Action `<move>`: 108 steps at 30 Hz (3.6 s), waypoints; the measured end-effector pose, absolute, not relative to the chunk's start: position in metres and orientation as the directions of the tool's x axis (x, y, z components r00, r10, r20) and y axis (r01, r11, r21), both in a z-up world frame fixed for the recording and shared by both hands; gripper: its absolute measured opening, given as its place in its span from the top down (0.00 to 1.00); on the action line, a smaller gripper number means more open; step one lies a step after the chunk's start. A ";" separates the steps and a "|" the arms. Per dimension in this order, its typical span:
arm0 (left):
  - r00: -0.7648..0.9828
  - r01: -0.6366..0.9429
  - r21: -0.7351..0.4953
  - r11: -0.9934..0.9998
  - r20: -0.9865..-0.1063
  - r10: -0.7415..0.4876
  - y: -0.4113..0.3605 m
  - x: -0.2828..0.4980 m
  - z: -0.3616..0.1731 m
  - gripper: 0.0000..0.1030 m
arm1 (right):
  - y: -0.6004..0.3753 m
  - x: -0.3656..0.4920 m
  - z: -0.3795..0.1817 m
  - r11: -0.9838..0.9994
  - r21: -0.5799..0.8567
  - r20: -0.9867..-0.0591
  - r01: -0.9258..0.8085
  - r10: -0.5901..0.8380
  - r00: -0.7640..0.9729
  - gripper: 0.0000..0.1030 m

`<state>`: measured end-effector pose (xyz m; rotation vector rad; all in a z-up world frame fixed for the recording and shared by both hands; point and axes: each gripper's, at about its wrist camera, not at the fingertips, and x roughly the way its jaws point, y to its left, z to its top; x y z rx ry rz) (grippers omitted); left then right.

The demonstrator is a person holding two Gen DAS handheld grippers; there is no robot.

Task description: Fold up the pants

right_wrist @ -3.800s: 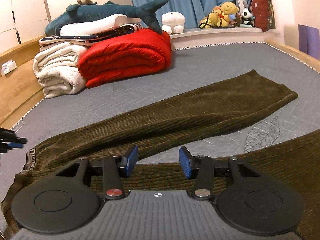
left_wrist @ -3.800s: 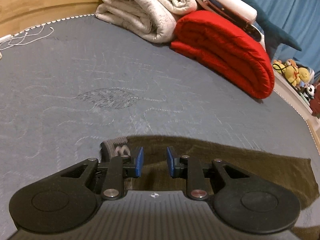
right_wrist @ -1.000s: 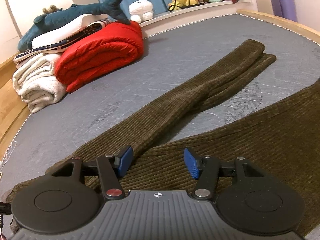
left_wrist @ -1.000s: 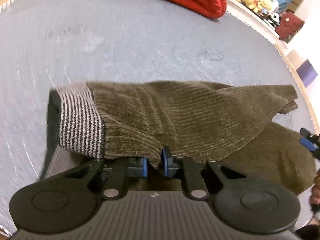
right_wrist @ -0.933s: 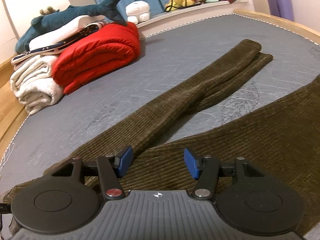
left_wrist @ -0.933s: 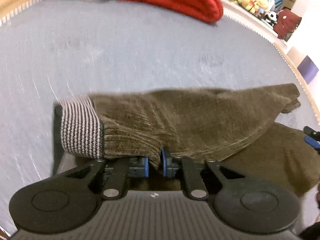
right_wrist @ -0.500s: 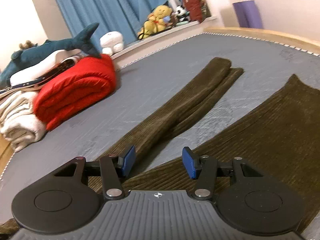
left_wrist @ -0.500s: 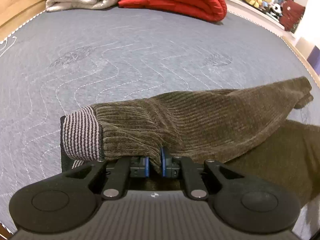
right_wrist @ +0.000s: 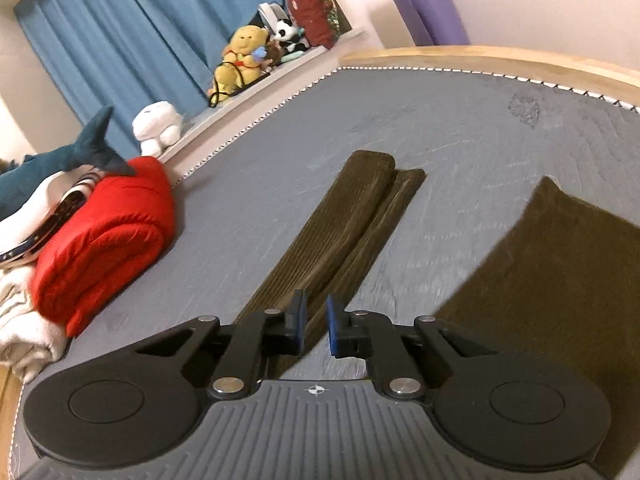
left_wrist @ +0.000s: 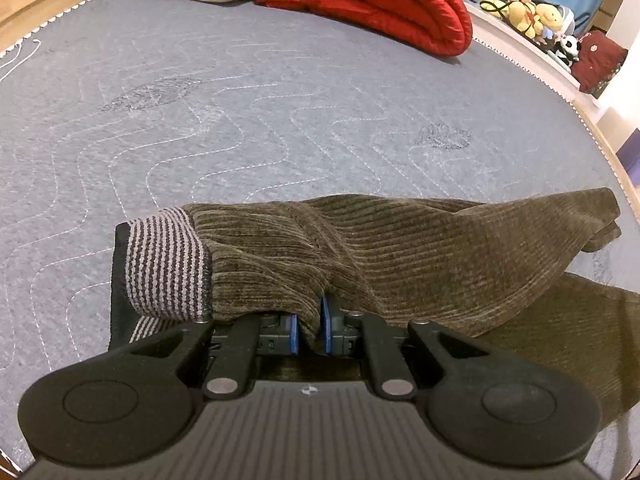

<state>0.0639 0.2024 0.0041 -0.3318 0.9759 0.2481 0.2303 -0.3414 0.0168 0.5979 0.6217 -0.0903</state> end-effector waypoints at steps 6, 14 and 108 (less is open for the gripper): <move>0.540 -0.351 -0.182 0.918 -0.841 0.040 0.207 0.064 0.002 0.88 | -0.331 0.307 -0.012 0.804 0.567 -0.593 0.180 0.246 0.767 0.85; 0.533 -0.343 -0.192 0.919 -0.846 0.022 0.212 0.067 -0.002 0.88 | -0.312 0.373 -0.070 0.816 0.472 -0.722 0.333 0.141 0.678 0.72; 0.692 -0.189 -0.138 0.972 -0.721 0.033 0.214 -0.002 0.045 0.89 | -0.453 0.108 0.027 0.735 0.625 -0.251 0.263 -0.130 0.959 0.93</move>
